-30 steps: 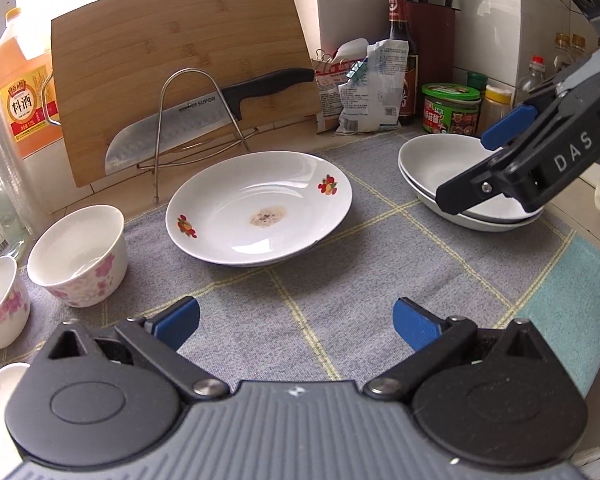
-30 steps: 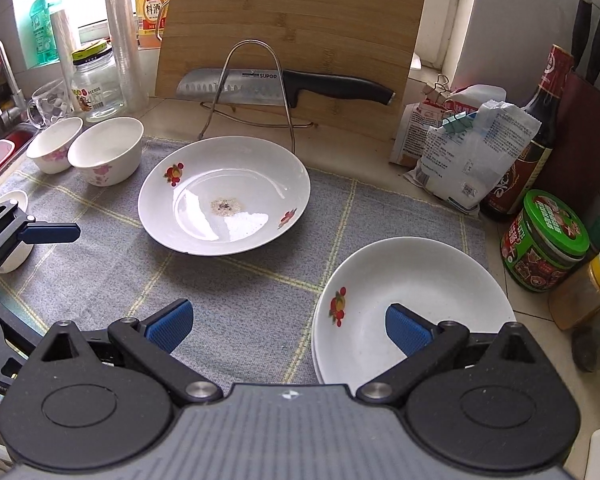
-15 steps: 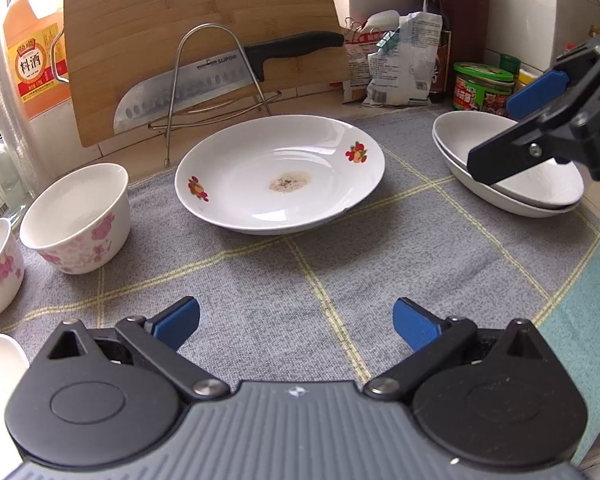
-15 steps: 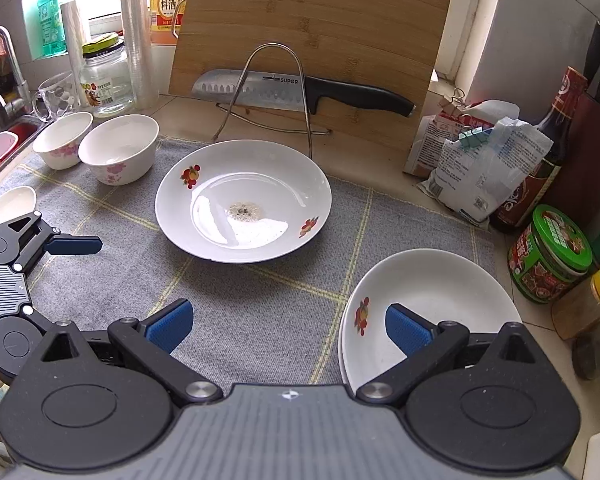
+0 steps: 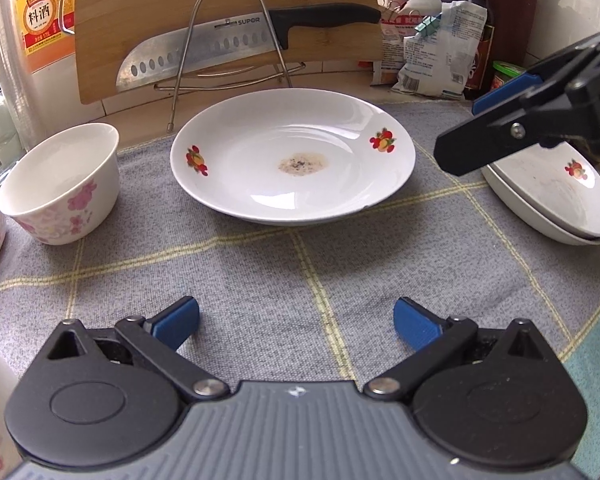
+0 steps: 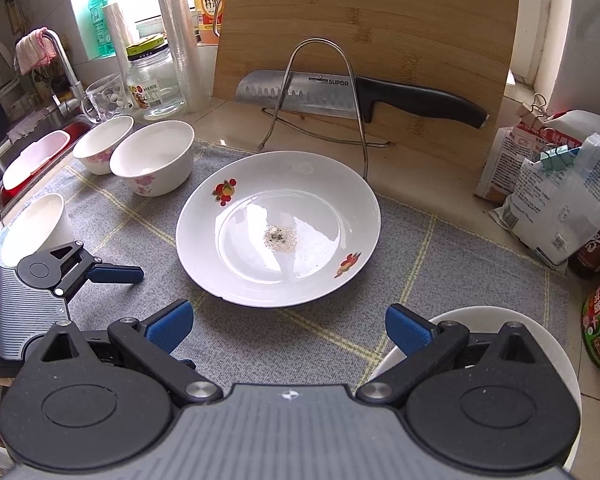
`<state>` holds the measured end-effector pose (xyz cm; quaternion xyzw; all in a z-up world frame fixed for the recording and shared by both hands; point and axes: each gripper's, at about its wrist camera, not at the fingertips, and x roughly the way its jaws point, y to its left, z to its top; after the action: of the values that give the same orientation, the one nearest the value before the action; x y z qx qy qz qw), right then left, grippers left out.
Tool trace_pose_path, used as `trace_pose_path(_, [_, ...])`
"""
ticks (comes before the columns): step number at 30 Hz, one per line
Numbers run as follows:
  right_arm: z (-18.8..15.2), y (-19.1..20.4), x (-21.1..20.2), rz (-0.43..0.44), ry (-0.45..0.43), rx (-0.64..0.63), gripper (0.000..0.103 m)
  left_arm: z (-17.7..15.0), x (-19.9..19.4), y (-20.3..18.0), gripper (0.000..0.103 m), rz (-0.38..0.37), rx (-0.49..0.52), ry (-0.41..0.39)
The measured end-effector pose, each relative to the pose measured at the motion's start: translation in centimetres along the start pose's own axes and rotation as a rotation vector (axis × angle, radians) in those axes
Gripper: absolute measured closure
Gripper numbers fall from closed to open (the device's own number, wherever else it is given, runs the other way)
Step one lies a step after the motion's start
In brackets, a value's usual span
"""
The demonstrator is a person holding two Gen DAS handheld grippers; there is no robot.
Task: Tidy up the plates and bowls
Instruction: 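Move the right tool toward the stained white floral plate by the cutting board, then close the right tool on the rim of the stained plate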
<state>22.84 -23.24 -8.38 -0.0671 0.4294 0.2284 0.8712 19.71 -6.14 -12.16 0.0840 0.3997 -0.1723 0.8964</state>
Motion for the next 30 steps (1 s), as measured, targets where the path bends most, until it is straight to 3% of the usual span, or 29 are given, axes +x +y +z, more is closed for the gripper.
trace_pose_path(12, [2.9, -1.5, 4.2, 0.010, 0.067, 0.020, 0.000, 2.3, 2.5, 0.9, 0.000, -0.029, 0.029, -0.053])
trace_pose_path(30, [6.3, -5.0, 10.9, 0.149, 0.211, 0.114, 0.000, 2.2, 3.0, 1.8, 0.000, -0.067, 0.067, -0.103])
